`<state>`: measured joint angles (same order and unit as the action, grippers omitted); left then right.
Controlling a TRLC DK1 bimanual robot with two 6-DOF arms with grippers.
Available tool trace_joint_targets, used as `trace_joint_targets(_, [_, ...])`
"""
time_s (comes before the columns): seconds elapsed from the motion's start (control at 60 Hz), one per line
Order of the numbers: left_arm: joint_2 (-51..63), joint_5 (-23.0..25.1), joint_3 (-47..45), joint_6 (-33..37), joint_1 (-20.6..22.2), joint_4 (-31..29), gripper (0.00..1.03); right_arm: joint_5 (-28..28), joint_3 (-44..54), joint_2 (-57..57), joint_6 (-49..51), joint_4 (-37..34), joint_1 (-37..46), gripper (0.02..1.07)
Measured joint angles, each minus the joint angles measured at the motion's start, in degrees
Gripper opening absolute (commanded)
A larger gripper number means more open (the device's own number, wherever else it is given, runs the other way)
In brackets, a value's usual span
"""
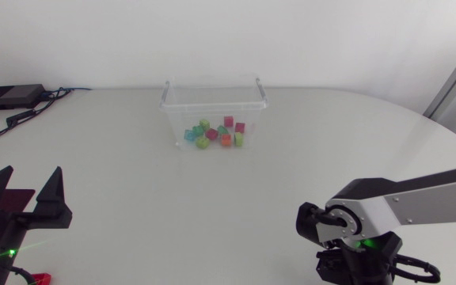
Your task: Pick up the duplo bricks and place them in the container
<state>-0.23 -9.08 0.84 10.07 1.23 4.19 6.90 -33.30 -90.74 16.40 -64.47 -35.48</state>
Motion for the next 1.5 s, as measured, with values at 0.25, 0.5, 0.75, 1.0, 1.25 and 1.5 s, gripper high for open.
trace_joint_targets(0.25, [0.0, 0.0, 0.0, 0.0, 0.0, -0.02, 0.99, -1.05, 0.04, -2.6, 0.79, 2.75, -1.01, 0.38])
trace_joint_targets(0.5, [0.0, -0.26, 0.0, 0.0, 0.0, -0.72, 0.99, 0.9, -3.8, -2.75, 0.76, 4.63, -1.51, 0.35])
trace_joint_targets(0.75, [0.0, -0.26, -0.02, 0.0, 0.0, -1.31, 0.99, 0.9, -13.07, 1.14, 0.72, 6.27, -1.49, 0.34])
trace_joint_targets(1.0, [0.0, -0.26, -0.04, -0.13, -0.39, -1.73, 0.99, -0.26, -27.89, 4.22, 0.11, 13.05, 0.37, 0.34])
trace_joint_targets(1.25, [0.0, -0.46, -0.04, -2.16, -3.3, -1.7, 0.99, -2.6, -37.66, 4.37, -0.5, 30.32, 5.27, 0.34])
trace_joint_targets(1.5, [0.0, -0.46, -0.07, -5.16, -5.7, -1.73, 0.99, -2.6, -39.85, 0.74, -2.1, 47.95, 6.67, 0.34])
